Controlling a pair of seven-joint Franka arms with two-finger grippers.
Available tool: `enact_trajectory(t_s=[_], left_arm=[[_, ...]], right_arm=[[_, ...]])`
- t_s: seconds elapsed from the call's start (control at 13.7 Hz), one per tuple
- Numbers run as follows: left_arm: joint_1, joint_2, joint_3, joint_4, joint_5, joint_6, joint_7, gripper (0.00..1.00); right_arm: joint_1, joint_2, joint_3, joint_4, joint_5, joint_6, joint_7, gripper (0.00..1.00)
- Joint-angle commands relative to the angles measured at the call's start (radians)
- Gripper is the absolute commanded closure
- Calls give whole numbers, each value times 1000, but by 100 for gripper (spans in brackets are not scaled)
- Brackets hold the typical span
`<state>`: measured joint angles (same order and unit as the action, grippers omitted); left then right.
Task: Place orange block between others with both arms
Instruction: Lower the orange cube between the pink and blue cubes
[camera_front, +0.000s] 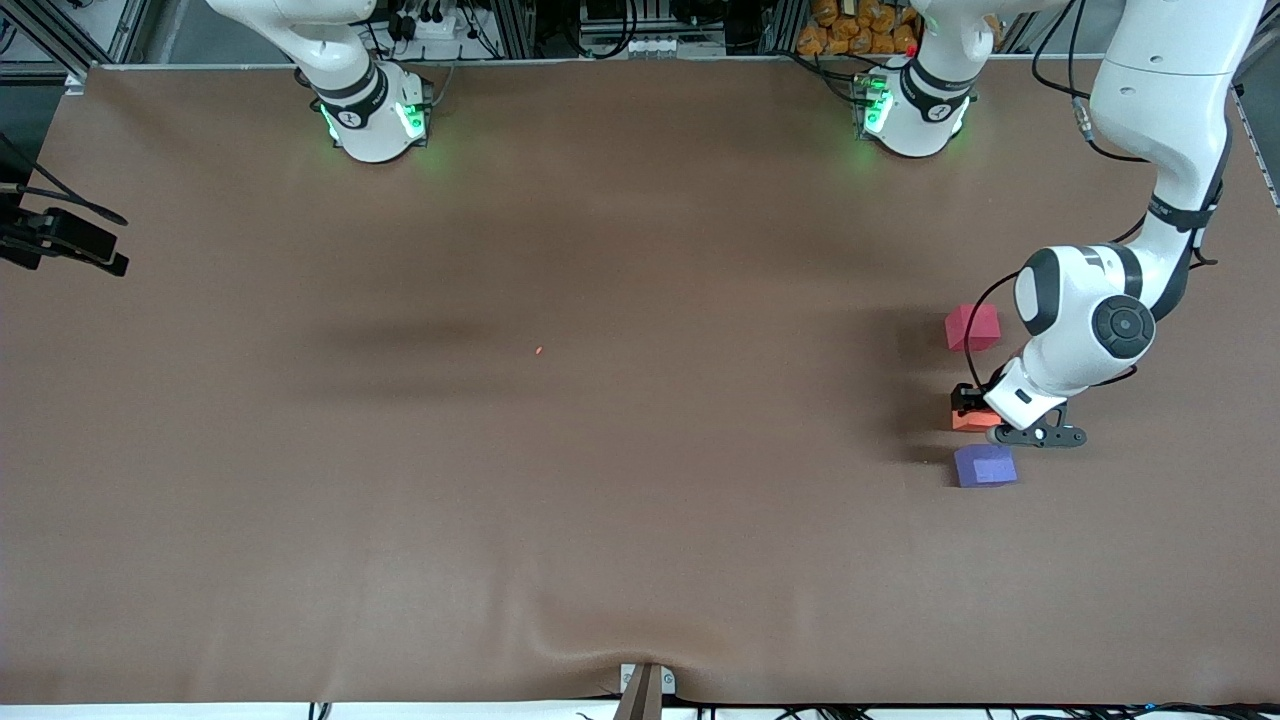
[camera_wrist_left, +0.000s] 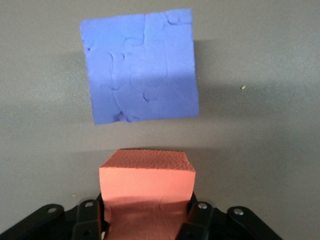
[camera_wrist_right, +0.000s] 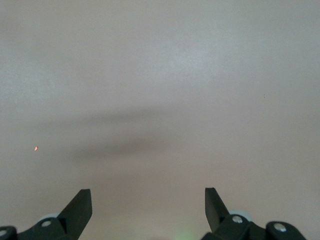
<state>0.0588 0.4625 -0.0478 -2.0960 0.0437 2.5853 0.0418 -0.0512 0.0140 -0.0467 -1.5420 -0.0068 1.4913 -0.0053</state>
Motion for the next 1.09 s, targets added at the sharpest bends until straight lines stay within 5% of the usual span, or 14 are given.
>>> enact_trajectory(t_s=[0.0,1.02], left_arm=[[18,-1,-9,-7,4,18,9,86],[32,-10,-15,-44,1,21,-7,83]], right_arm=[[11,-17,-7,-15,8,0,7,0],[65,-25,-7,-15,8,-17,105,0]])
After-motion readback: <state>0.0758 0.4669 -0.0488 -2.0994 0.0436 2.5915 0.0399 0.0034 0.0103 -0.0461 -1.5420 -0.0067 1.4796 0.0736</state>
